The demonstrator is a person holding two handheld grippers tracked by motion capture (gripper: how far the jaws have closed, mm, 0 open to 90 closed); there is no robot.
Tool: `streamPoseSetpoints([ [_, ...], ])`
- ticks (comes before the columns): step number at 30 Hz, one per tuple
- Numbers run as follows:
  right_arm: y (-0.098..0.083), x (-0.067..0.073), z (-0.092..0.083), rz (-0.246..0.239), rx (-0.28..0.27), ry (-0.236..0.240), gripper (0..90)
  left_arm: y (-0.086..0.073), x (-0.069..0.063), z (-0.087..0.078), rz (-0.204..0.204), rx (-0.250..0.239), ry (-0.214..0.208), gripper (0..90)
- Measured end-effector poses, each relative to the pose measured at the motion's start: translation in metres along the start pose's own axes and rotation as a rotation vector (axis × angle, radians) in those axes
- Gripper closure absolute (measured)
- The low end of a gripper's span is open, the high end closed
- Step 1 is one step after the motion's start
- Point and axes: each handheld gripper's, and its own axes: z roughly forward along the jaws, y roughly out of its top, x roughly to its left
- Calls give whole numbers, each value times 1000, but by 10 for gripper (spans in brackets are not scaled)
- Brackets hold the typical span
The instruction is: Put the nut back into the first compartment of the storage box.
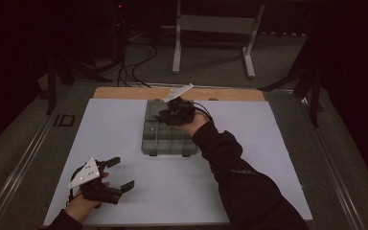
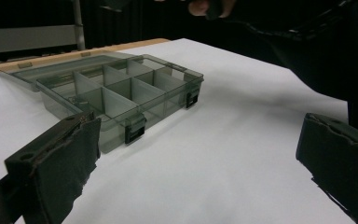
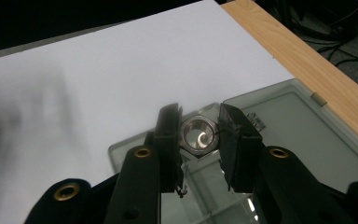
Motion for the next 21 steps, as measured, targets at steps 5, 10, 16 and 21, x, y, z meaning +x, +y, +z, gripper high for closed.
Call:
streamPoseSetpoints([
  [5, 3, -3, 17, 33, -12, -8, 702, 0, 0, 0, -2, -3, -2, 4],
  [10, -2, -3, 37, 52, 12, -11, 702, 0, 0, 0, -1, -5, -5, 4],
  [16, -10, -3, 60, 75, 48, -13, 701, 0, 0, 0, -4, -6, -7, 4],
  [21, -15, -4, 73, 86, 65, -24, 698, -1, 1, 0, -8, -8, -7, 4],
])
